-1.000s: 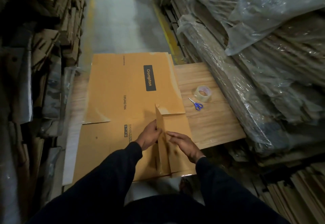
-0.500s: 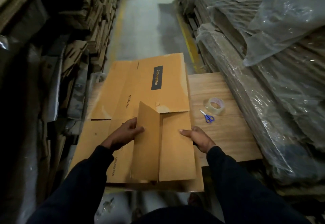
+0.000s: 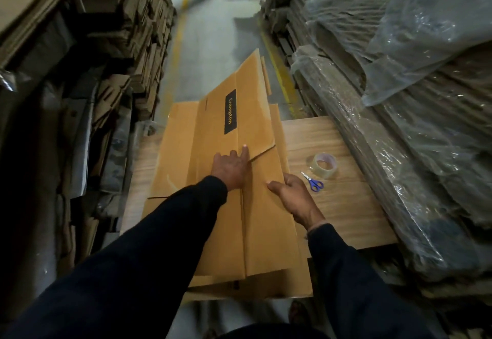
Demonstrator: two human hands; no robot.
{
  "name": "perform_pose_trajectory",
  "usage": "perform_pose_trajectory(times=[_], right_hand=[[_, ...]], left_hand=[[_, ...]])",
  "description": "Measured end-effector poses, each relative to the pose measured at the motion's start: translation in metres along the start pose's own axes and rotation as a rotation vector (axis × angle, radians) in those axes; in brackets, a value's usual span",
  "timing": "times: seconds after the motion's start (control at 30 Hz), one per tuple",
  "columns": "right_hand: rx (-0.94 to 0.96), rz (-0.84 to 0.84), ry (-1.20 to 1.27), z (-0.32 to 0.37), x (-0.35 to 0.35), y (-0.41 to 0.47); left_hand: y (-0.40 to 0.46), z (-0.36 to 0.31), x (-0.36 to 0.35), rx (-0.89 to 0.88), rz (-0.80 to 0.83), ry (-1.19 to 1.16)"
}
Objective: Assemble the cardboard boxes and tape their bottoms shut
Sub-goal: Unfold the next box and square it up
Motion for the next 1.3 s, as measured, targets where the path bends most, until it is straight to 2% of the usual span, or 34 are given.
perform_pose_trajectory(times=[0.07,0.2,0.3,0.47,0.6,0.73,0.83,0.97,1.17,1.3], right_hand=[[-0.001,-0.027,-0.035,0.013,0.011,0.004],[0.016,-0.057,-0.1,0.052,0.034,0.015],[0.013,-0.076,-0.086,0.08,0.051,0.023],[0.033,-0.148,-0.078,0.105,0.079,0.042],[0.003,-0.131,-0.096,0.106,0.087,0.048],[-0.029,-0.021,-0.101,0.099,0.065,0.042],[-0.008,-0.009,-0.116,0.106,0.058,0.041],[0.005,0.018,-0.162,0.117,0.055,0.035],[0.025,0.033,-0.213,0.122,0.053,0.028],[0.044,0.028,-0.234,0.121,0.052,0.025]], left_hand=[[0.008,0.006,0.009,0.025,0.016,-0.048],[0.006,0.023,0.043,0.073,-0.086,-0.011],[0.002,0.046,0.069,0.119,-0.115,-0.072],[-0.012,0.096,0.089,0.2,-0.044,-0.185],[-0.028,0.126,0.061,0.223,0.066,-0.165],[-0.034,0.136,0.015,0.216,0.282,-0.097],[-0.014,0.138,0.018,0.193,0.269,-0.181],[0.011,0.127,0.052,0.231,0.176,-0.422],[0.025,0.116,0.047,0.162,0.353,-0.315],[0.019,0.117,0.016,0.115,0.245,-0.285]])
Point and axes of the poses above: each hand's wrist, its own y-axis towards the middle knuckle, its own x-axis out of the back of the hand, z = x × y, the point moved 5 cm from there along y, towards the middle knuckle, and after that the axes turned 12 degrees about x, right-handed, at the moved point
